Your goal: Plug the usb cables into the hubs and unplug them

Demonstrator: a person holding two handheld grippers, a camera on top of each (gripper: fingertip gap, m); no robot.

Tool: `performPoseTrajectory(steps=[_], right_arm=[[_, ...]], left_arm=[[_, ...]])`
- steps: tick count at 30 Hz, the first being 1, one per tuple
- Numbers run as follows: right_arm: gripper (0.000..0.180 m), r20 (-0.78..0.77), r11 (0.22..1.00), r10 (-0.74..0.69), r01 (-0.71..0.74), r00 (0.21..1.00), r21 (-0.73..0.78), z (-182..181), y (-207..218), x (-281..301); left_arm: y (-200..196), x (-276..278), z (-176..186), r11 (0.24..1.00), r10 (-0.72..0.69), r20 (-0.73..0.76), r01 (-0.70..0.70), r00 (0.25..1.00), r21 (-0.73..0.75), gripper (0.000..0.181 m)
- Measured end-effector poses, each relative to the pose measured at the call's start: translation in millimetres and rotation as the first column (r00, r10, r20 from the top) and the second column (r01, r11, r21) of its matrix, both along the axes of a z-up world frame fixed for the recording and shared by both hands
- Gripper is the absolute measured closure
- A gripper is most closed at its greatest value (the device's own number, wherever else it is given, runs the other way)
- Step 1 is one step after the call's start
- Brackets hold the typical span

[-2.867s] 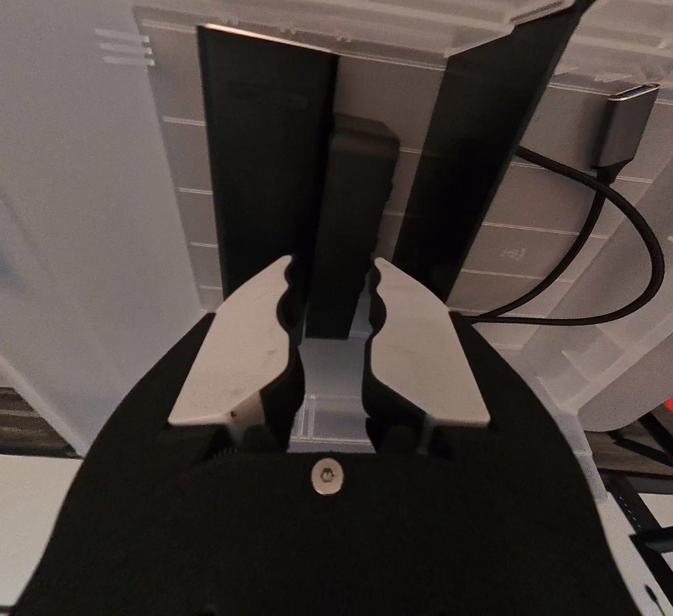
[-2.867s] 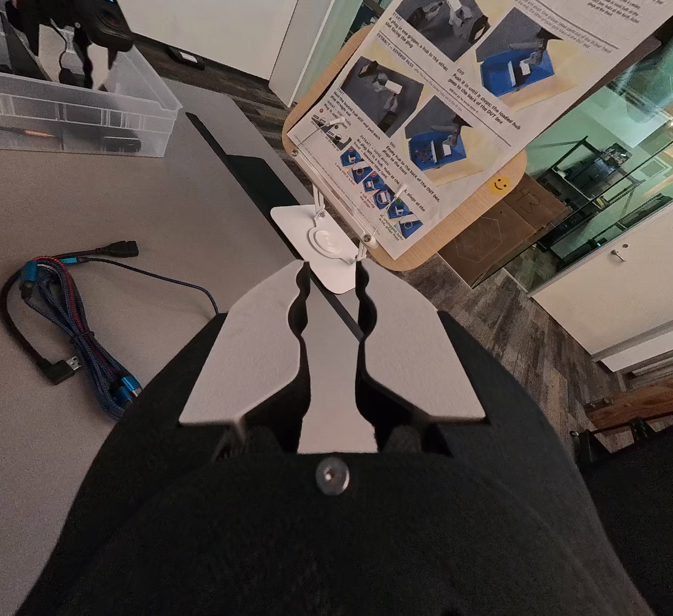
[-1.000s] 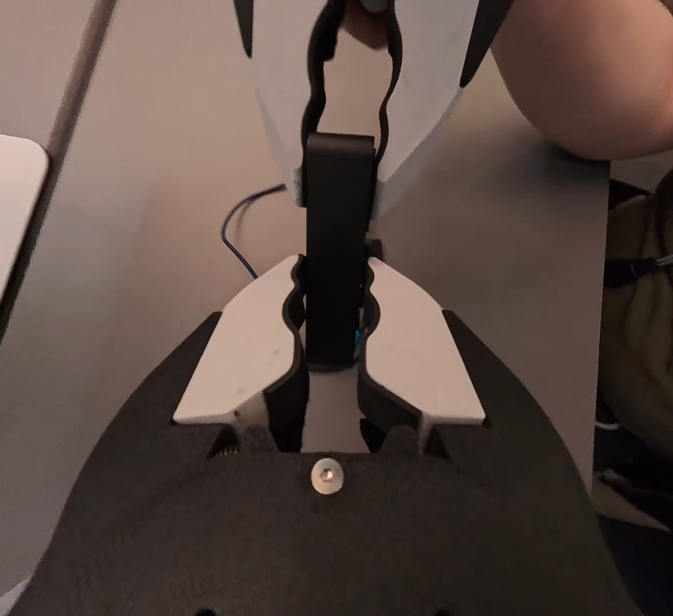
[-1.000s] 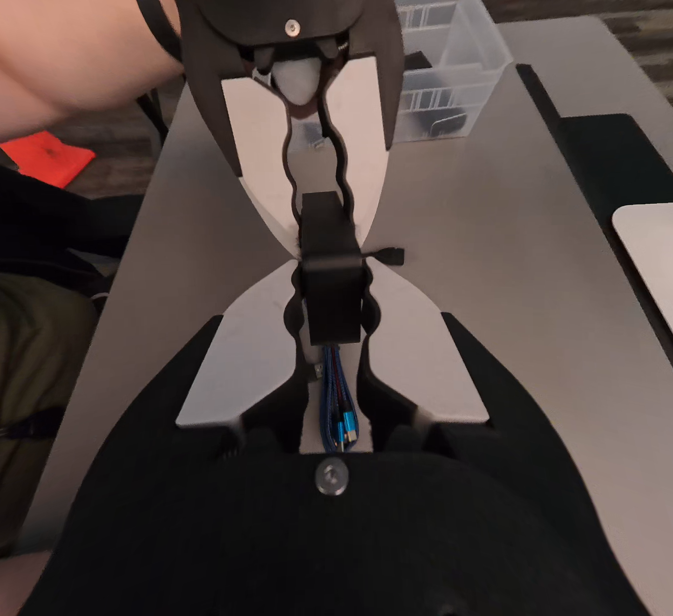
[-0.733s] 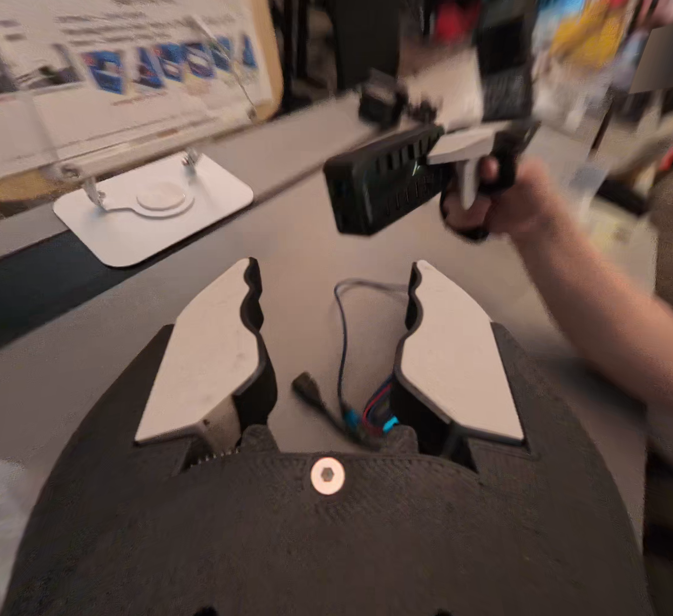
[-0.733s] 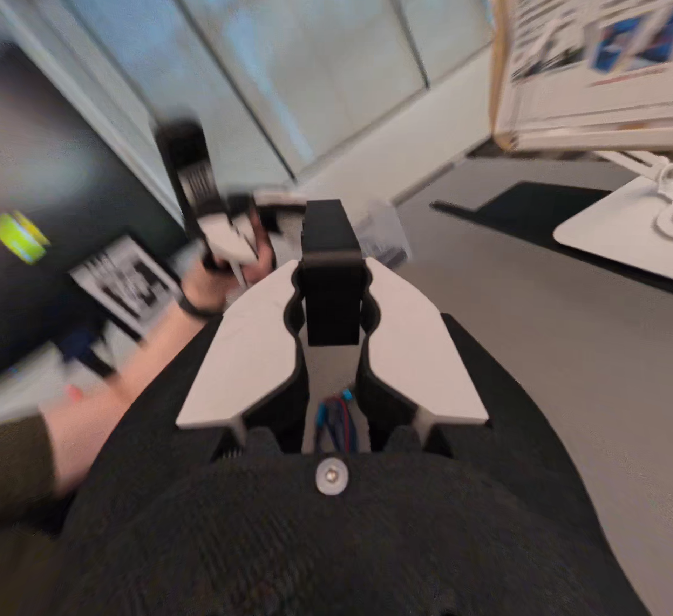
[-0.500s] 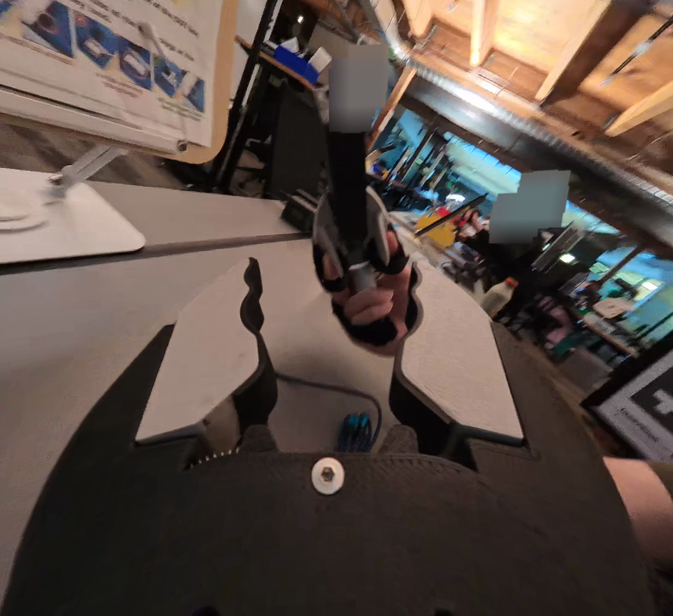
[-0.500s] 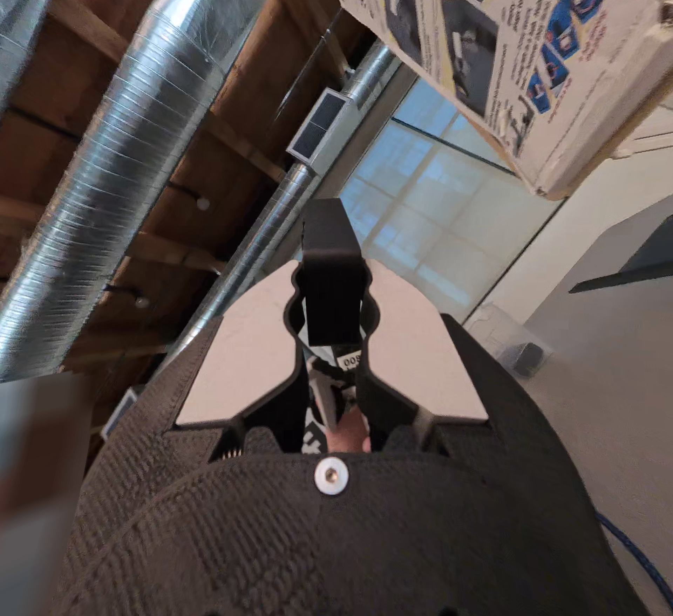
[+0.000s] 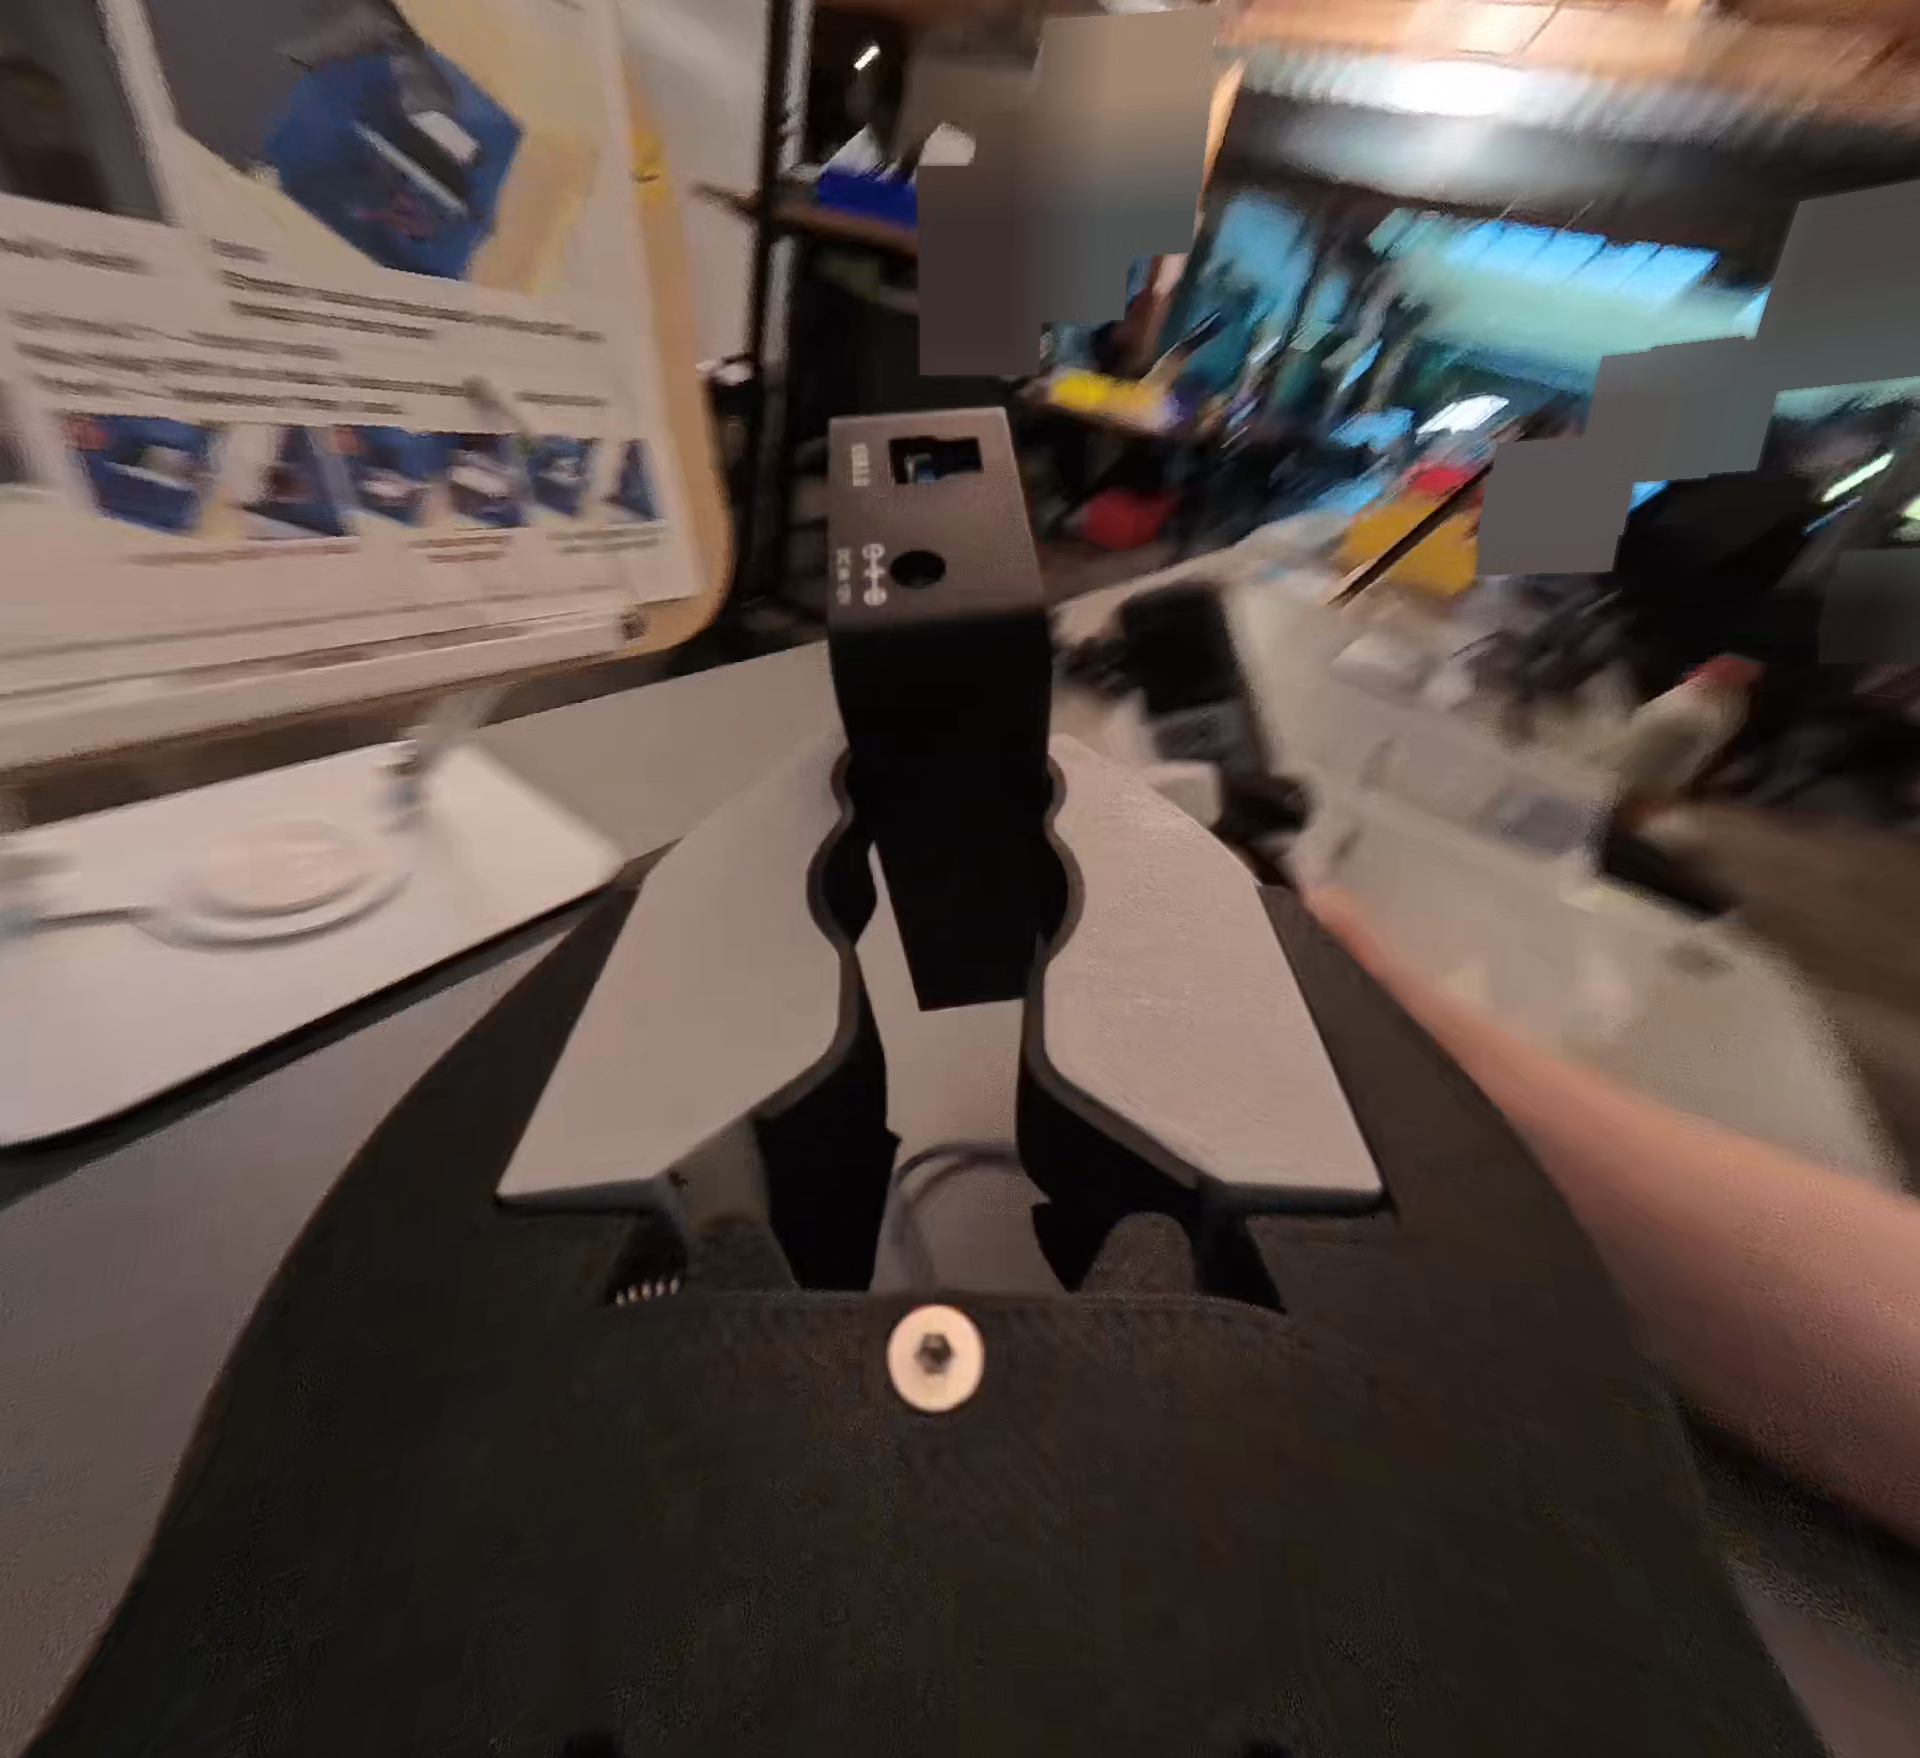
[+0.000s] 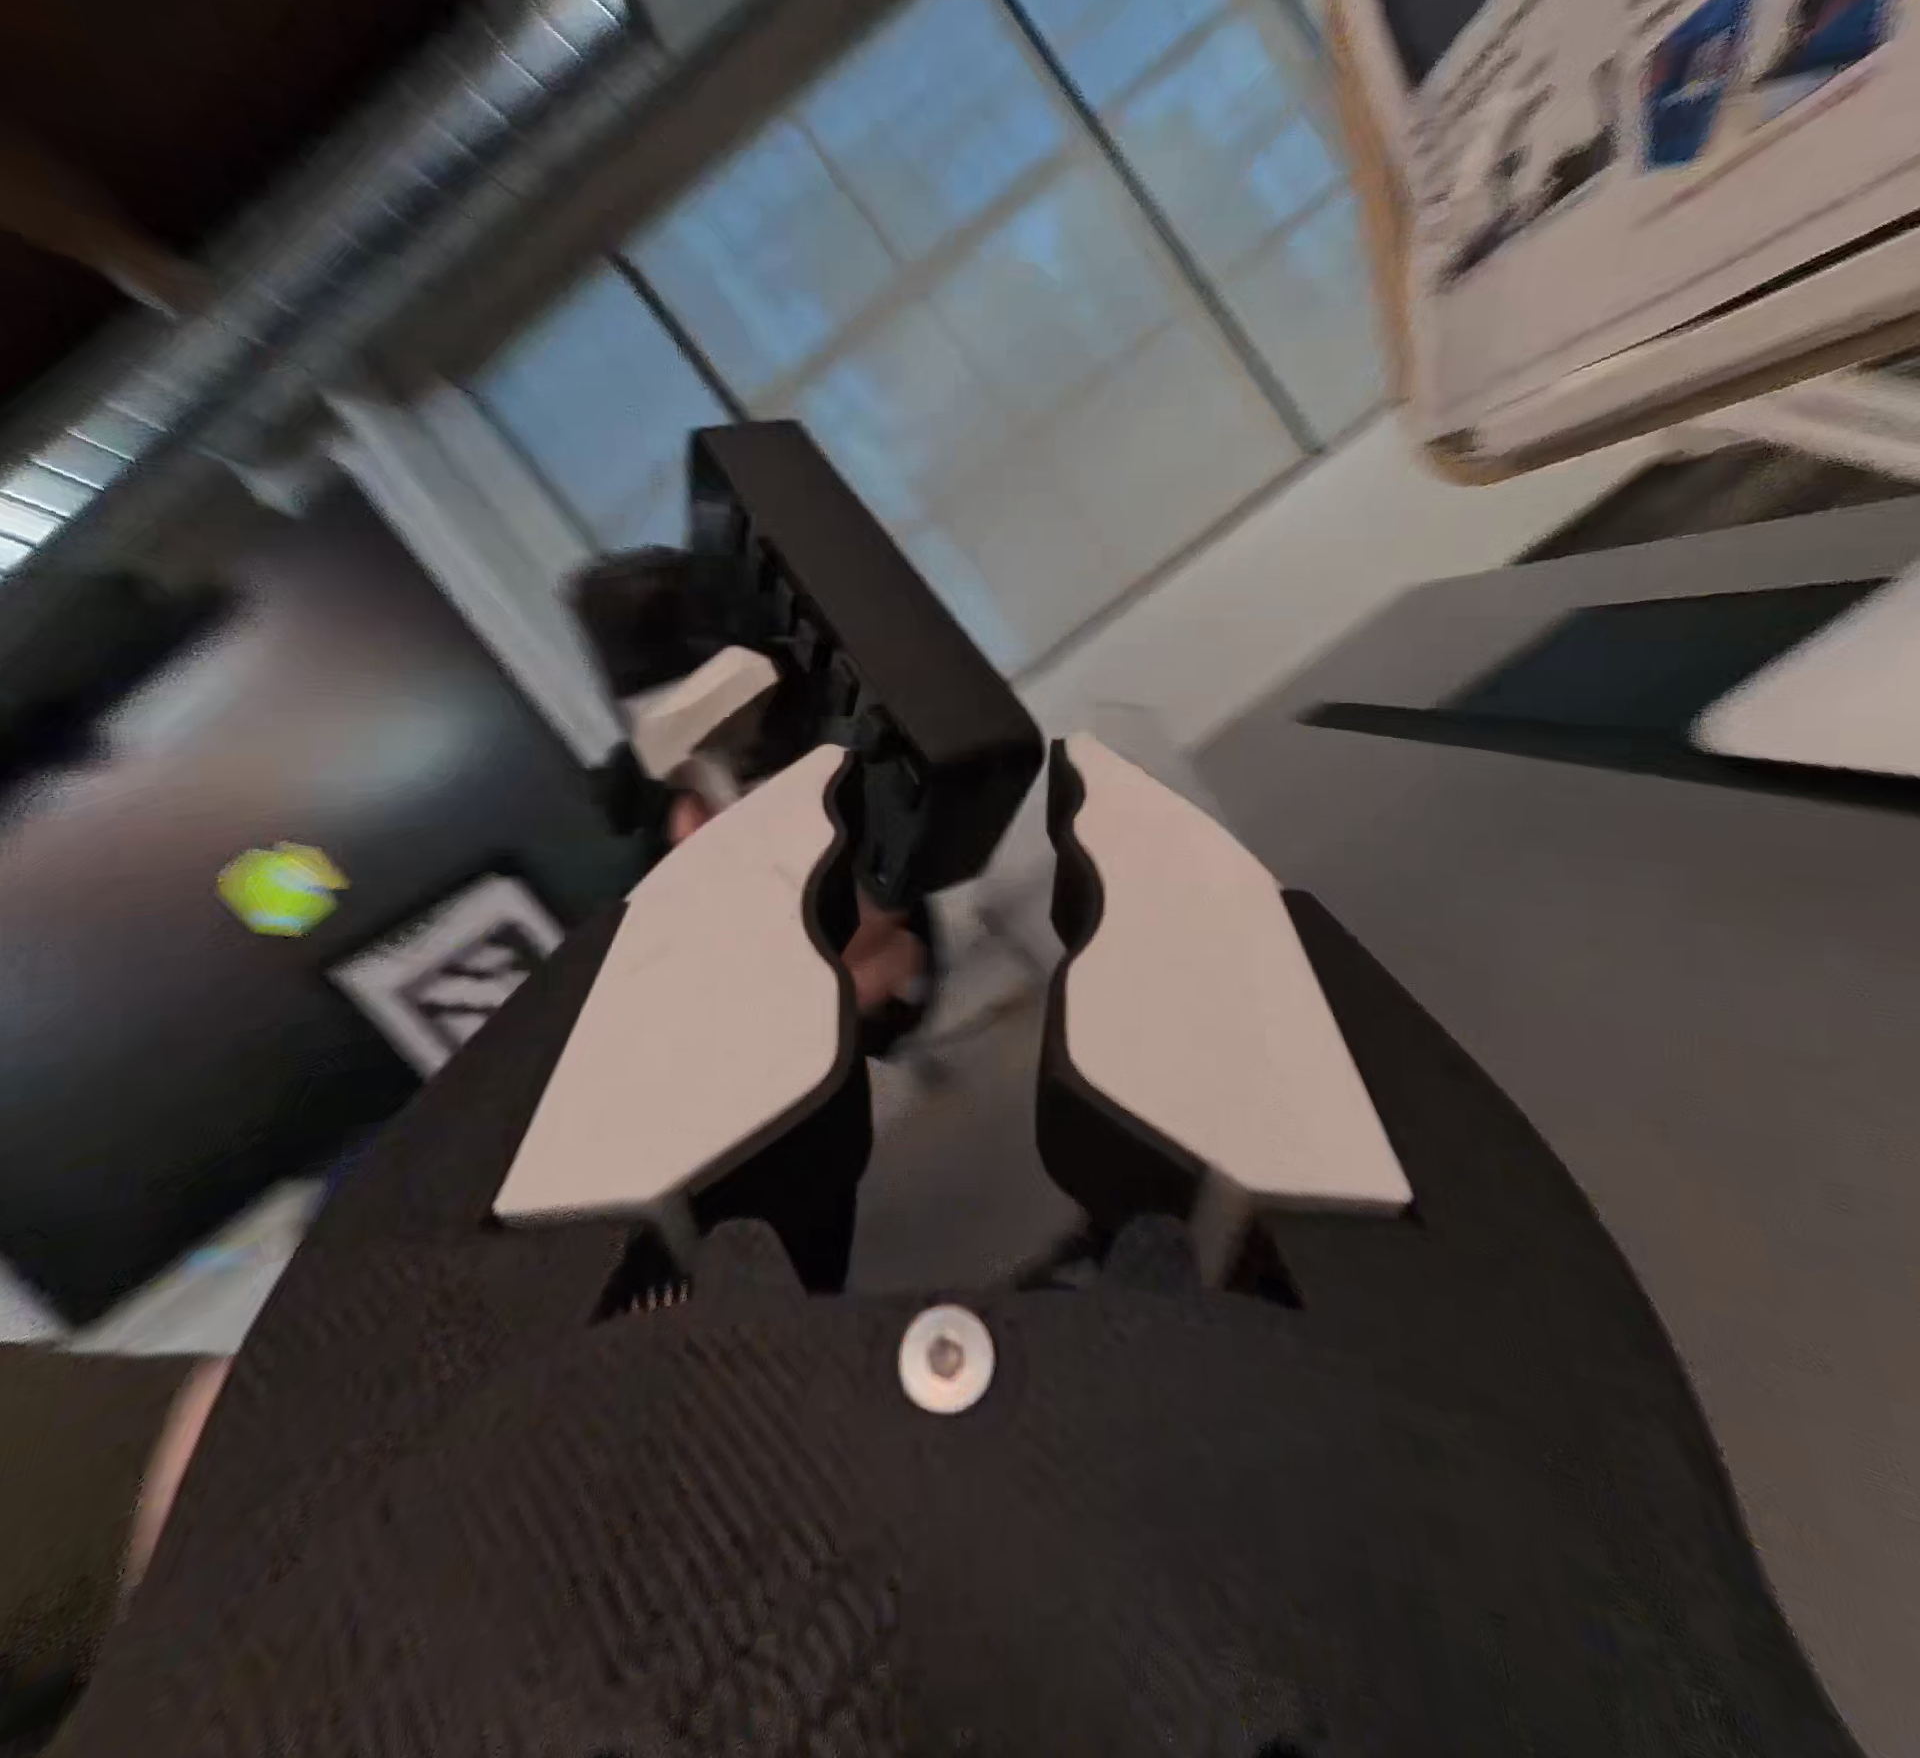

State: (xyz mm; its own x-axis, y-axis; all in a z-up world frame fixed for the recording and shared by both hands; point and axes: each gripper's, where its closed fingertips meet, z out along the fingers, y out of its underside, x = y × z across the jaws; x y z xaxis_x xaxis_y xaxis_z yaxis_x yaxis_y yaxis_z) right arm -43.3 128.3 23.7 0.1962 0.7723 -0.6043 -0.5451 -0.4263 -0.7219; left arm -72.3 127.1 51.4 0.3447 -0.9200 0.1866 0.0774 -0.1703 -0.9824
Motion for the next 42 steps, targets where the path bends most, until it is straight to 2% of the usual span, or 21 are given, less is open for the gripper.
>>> performPoseTrajectory(steps=[3,6,8,16,22,27,31,33,37,42], right_arm=[[0.145,0.162,0.985,-0.167,0.158,0.973,0.065,-8.5,9.1,17.3],[0.144,0.205,0.979,-0.201,0.191,0.958,0.070,-10.1,11.0,23.6],[0.143,0.249,0.970,-0.241,0.232,0.938,0.067,-18.2,15.5,25.4],[0.143,0.302,0.979,-0.202,0.202,0.932,0.031,-37.2,17.5,18.7],[0.144,0.311,0.981,-0.191,0.195,0.931,0.017,-42.8,18.7,20.8],[0.144,0.316,0.983,-0.176,0.185,0.932,0.004,-46.2,18.0,21.3],[0.143,0.363,0.993,-0.119,0.105,0.924,0.059,-42.1,6.1,10.9],[0.145,0.428,0.992,-0.039,-0.018,0.903,0.128,-38.9,-12.7,-4.4],[0.144,0.657,0.943,0.030,-0.240,0.753,0.232,-54.5,-49.3,-37.0],[0.146,0.764,0.852,0.174,-0.485,0.622,0.200,-77.0,-99.3,-92.7]], left_arm=[[14.4,-36.0,-29.4,0.983,0.178,-0.175,-0.166,0.968,0.083,0.155],[22.4,-62.0,-64.5,0.974,0.225,-0.251,-0.224,0.942,0.033,0.155],[26.8,-73.6,-83.2,0.967,0.254,-0.294,-0.250,0.921,0.052,0.155],[33.3,-70.2,-137.0,0.979,0.190,-0.401,-0.203,0.896,0.009,0.155],[38.8,-68.3,-149.1,0.978,0.201,-0.452,-0.207,0.869,0.038,0.155],[41.0,-71.3,-150.0,0.976,0.193,-0.420,-0.218,0.887,-0.013,0.155],[40.5,-71.7,-151.0,0.974,0.205,-0.432,-0.225,0.878,0.004,0.155],[39.7,-70.9,-151.3,0.975,0.206,-0.437,-0.222,0.875,0.015,0.155],[41.0,-72.7,-150.5,0.970,0.226,-0.433,-0.241,0.873,0.019,0.142],[38.7,-71.4,-148.0,0.974,0.212,-0.418,-0.223,0.883,0.023,0.145]])
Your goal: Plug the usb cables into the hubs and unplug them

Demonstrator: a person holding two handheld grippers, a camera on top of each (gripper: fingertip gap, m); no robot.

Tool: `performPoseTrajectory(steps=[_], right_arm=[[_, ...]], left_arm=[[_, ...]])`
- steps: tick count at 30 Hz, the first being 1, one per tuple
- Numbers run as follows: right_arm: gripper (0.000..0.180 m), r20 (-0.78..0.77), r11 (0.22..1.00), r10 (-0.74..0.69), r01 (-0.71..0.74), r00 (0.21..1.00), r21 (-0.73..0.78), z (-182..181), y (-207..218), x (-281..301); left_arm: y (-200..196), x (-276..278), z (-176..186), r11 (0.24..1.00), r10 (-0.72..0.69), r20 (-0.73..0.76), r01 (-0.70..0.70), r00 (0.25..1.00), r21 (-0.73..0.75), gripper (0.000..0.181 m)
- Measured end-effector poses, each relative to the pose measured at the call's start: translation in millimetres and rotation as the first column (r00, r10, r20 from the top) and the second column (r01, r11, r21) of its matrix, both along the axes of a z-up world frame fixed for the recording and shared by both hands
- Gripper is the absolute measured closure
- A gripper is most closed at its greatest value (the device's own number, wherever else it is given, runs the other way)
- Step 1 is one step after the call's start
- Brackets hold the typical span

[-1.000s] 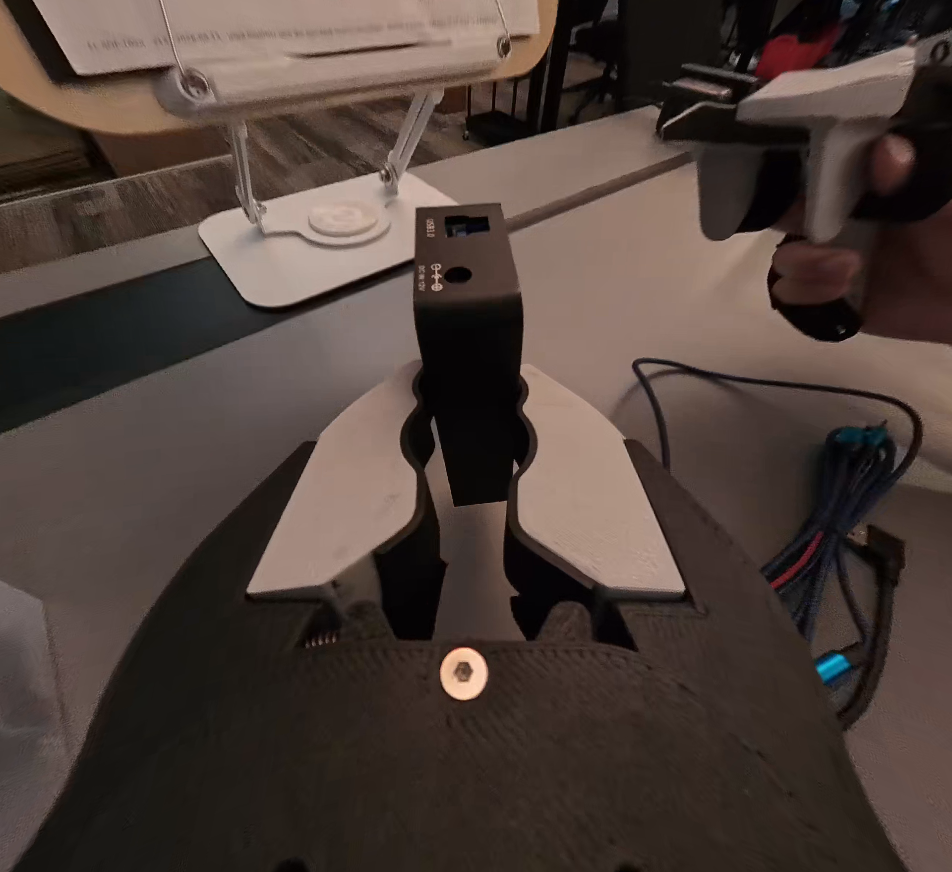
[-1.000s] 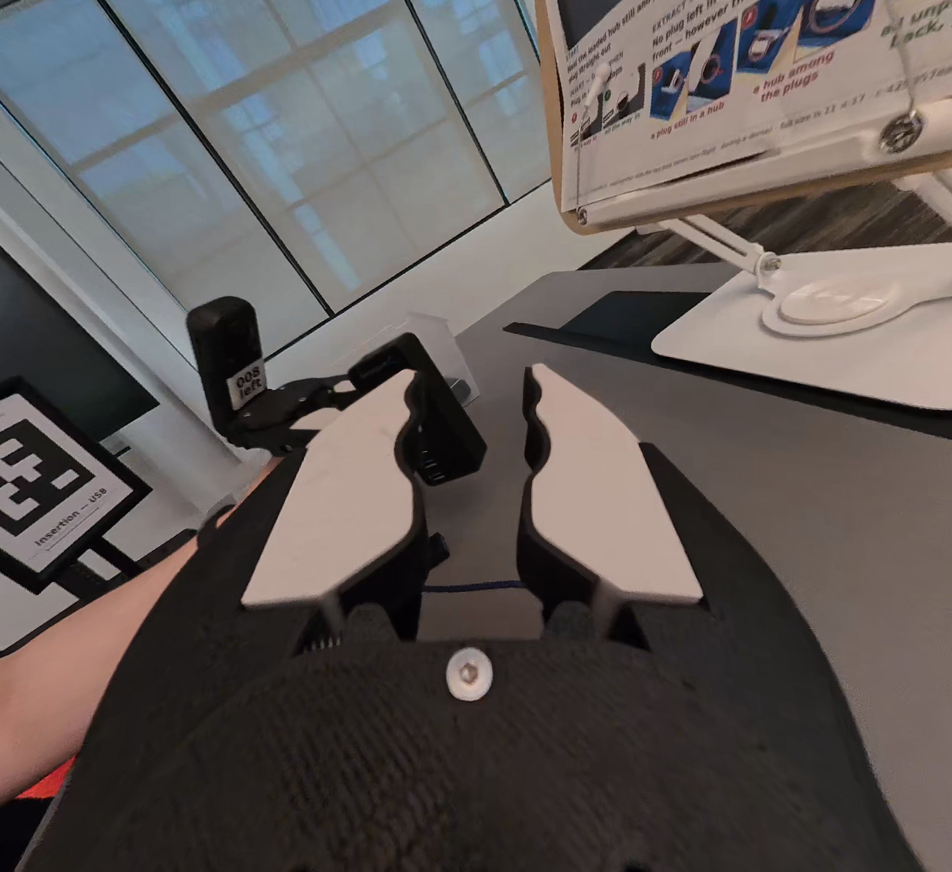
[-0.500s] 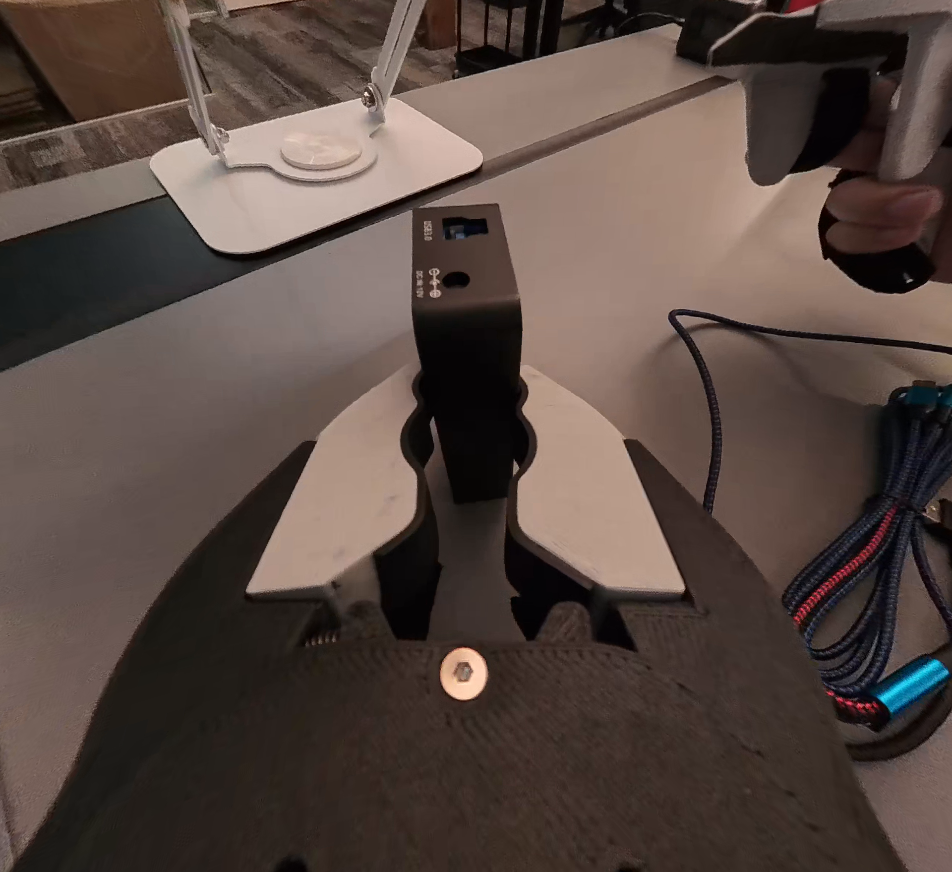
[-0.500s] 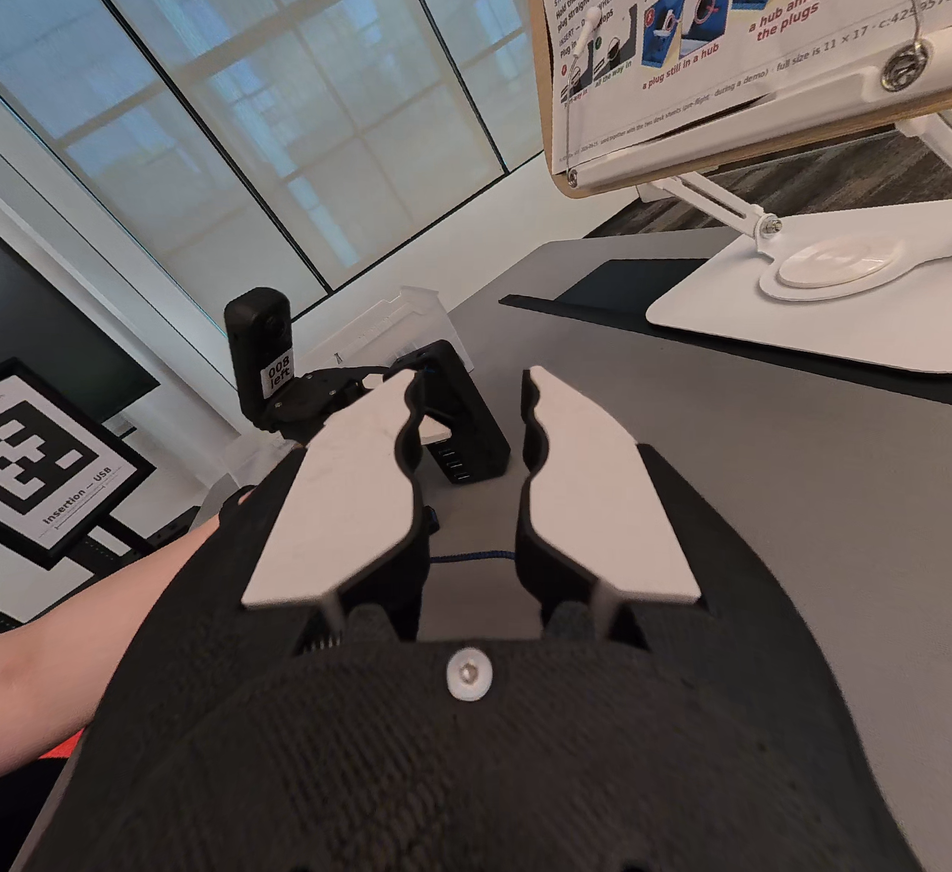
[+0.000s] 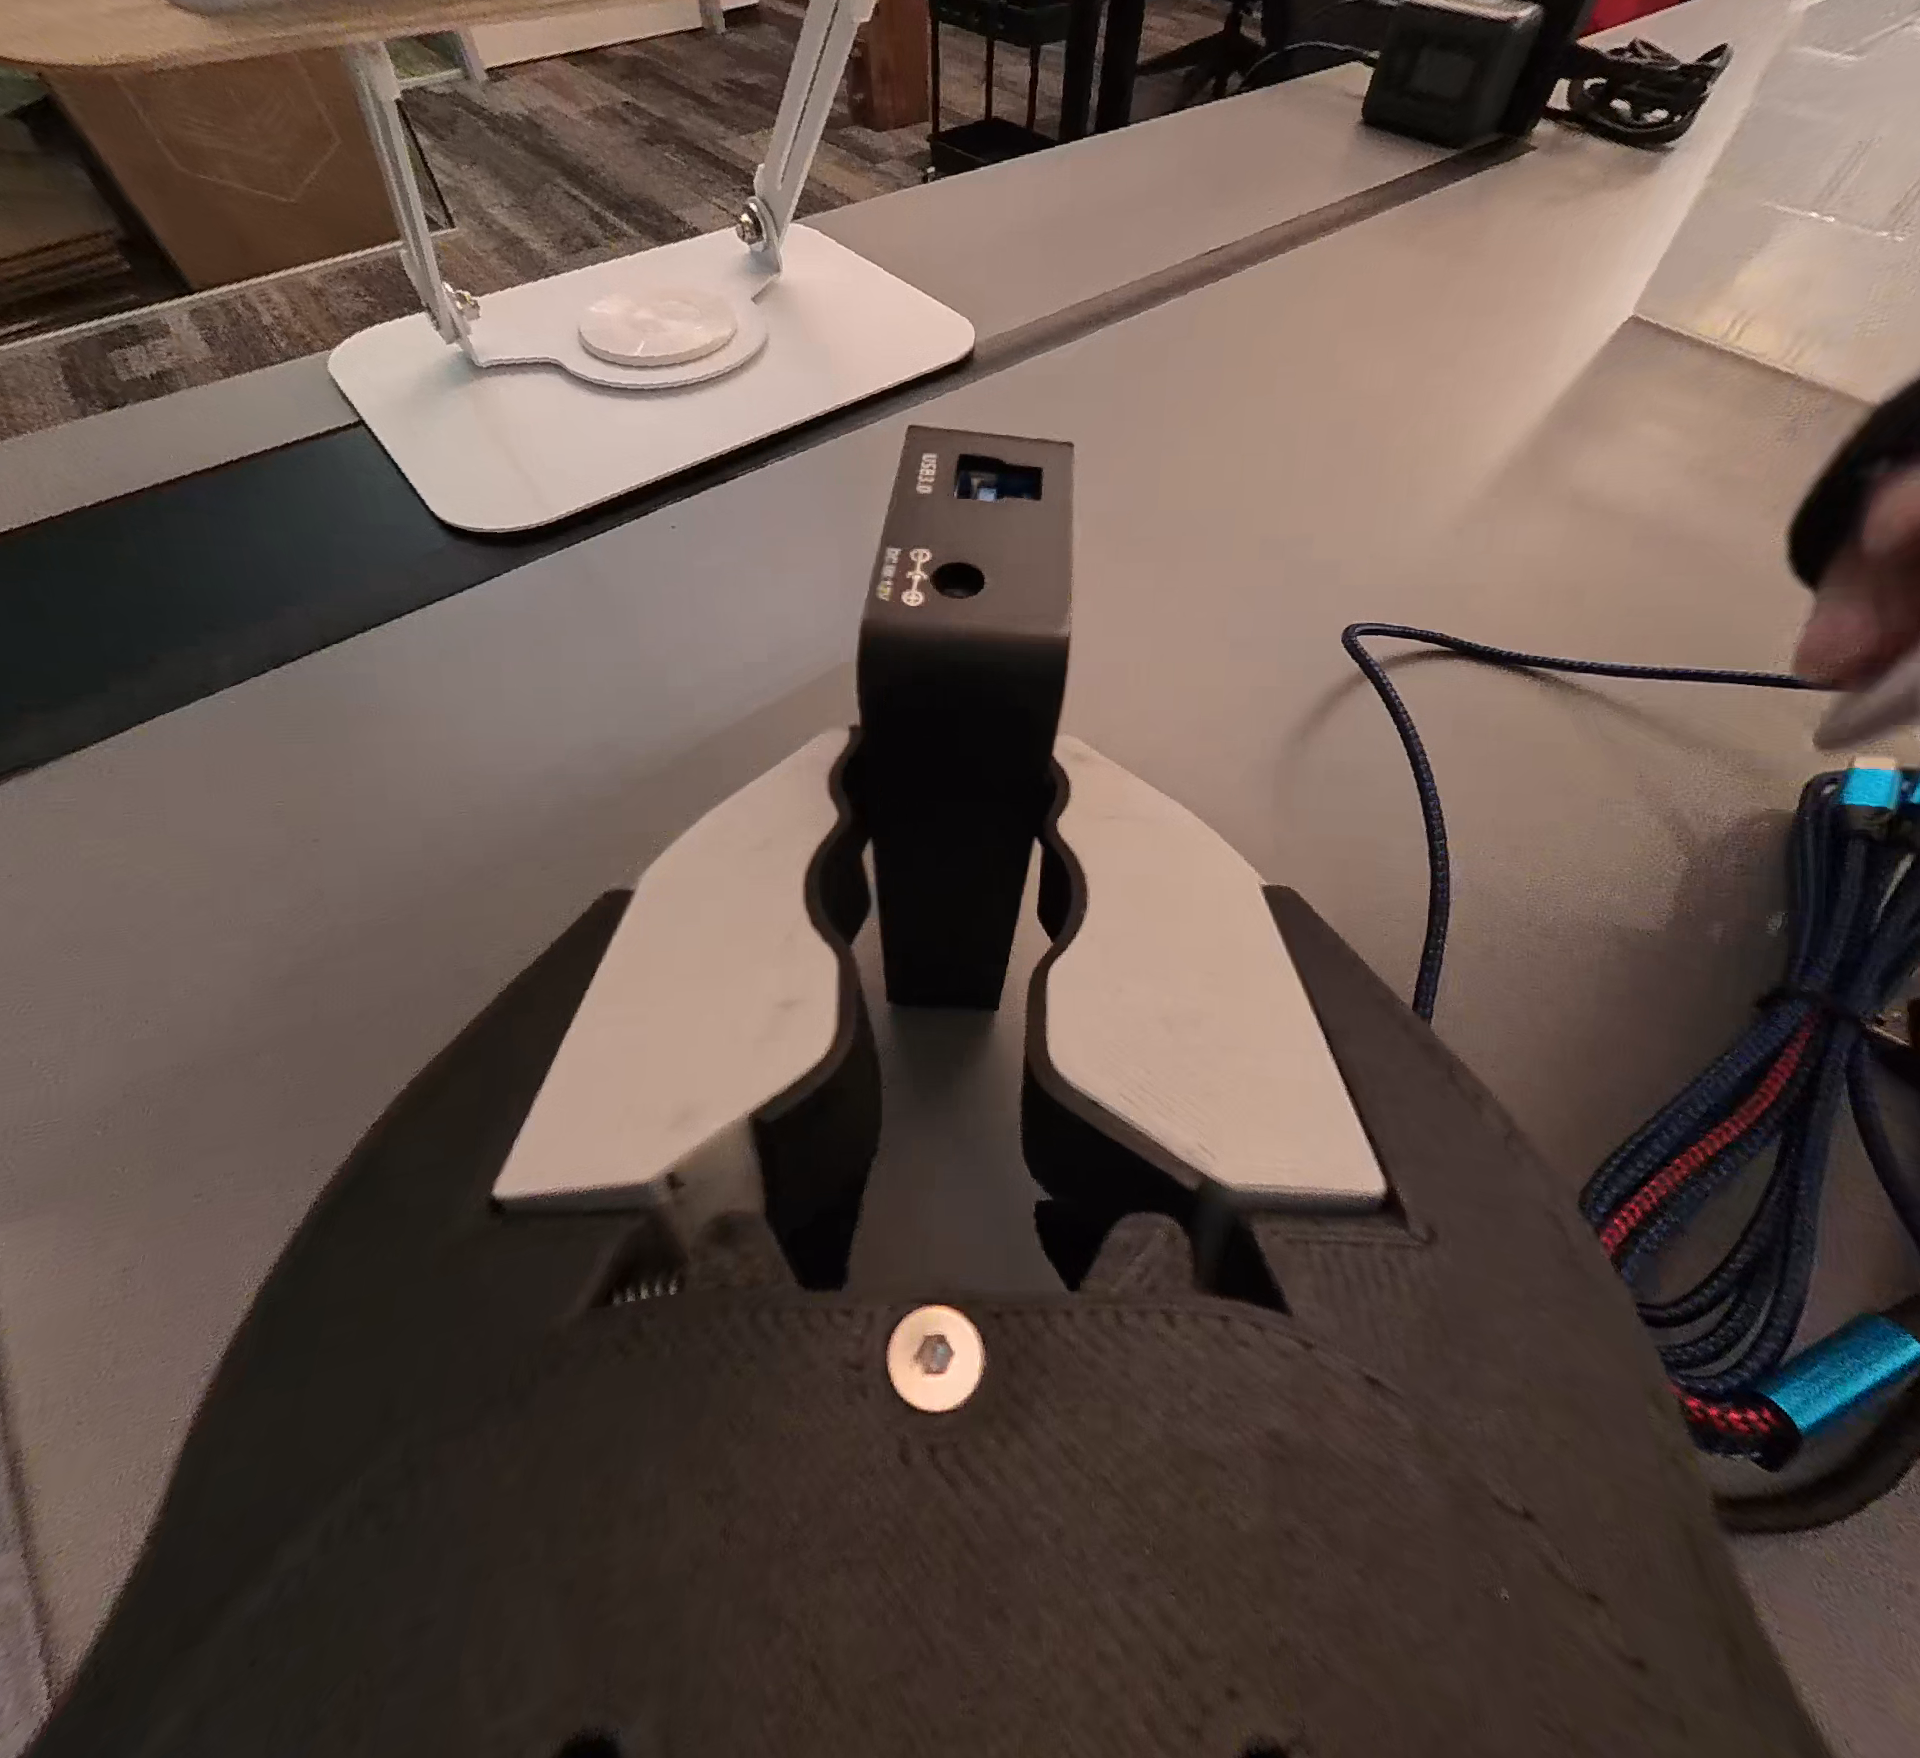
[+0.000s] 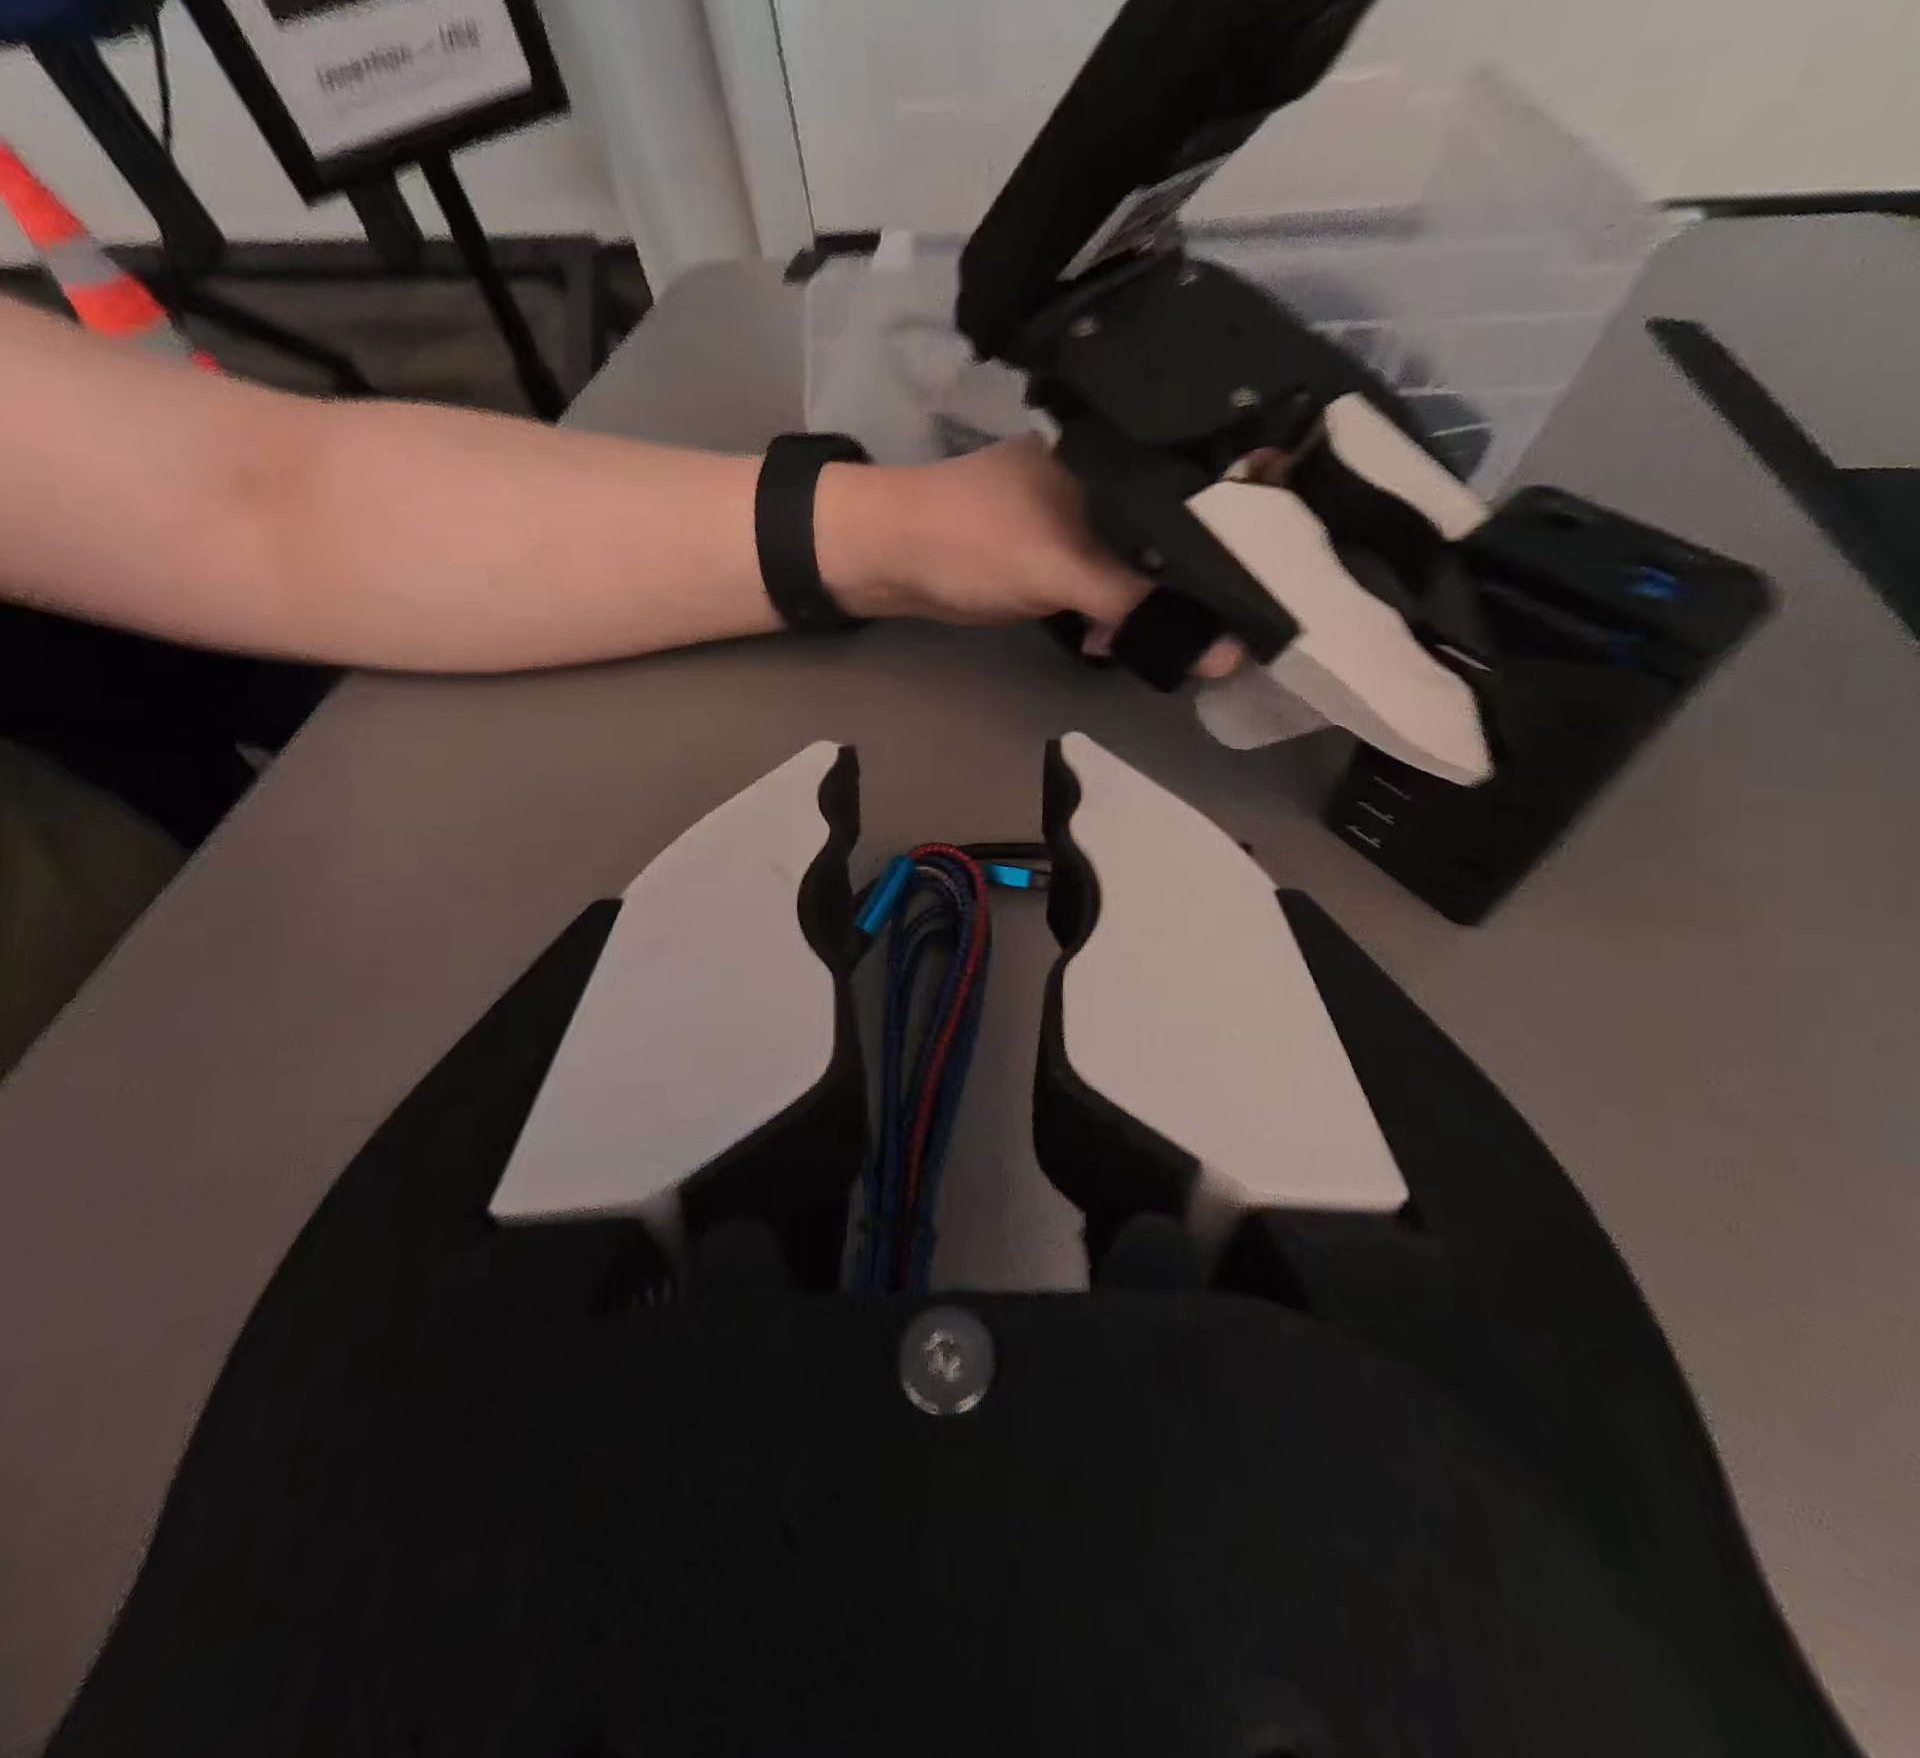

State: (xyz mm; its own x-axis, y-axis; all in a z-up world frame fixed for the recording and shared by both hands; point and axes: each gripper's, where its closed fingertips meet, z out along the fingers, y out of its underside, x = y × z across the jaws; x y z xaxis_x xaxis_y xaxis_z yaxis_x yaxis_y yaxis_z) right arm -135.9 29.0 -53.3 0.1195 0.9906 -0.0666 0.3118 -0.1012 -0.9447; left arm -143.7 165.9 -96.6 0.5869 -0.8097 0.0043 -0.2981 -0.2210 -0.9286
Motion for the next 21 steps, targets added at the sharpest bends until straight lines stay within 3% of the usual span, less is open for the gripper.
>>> performPoseTrajectory(steps=[6,11,16,21], right_arm=[[0.148,0.242,0.995,0.038,-0.060,0.970,0.083,-39.9,-28.0,-22.8],[0.148,0.388,0.955,-0.153,0.035,0.909,0.296,-71.8,-26.5,-7.8],[0.168,0.323,0.903,-0.275,0.128,0.906,0.410,-76.4,-22.5,2.5],[0.171,0.291,0.931,-0.206,0.096,0.934,0.351,-72.5,-32.3,8.0]], left_arm=[[-1.7,-1.0,0.0,1.000,0.018,-0.013,-0.018,1.000,0.016,0.136],[-2.3,-3.6,0.1,0.999,0.031,-0.015,-0.030,0.999,0.020,0.140],[-0.7,-8.0,2.9,0.997,0.066,0.003,-0.066,0.998,0.029,0.141],[-4.2,-10.3,2.3,0.997,0.078,0.000,-0.078,0.997,0.027,0.141]])
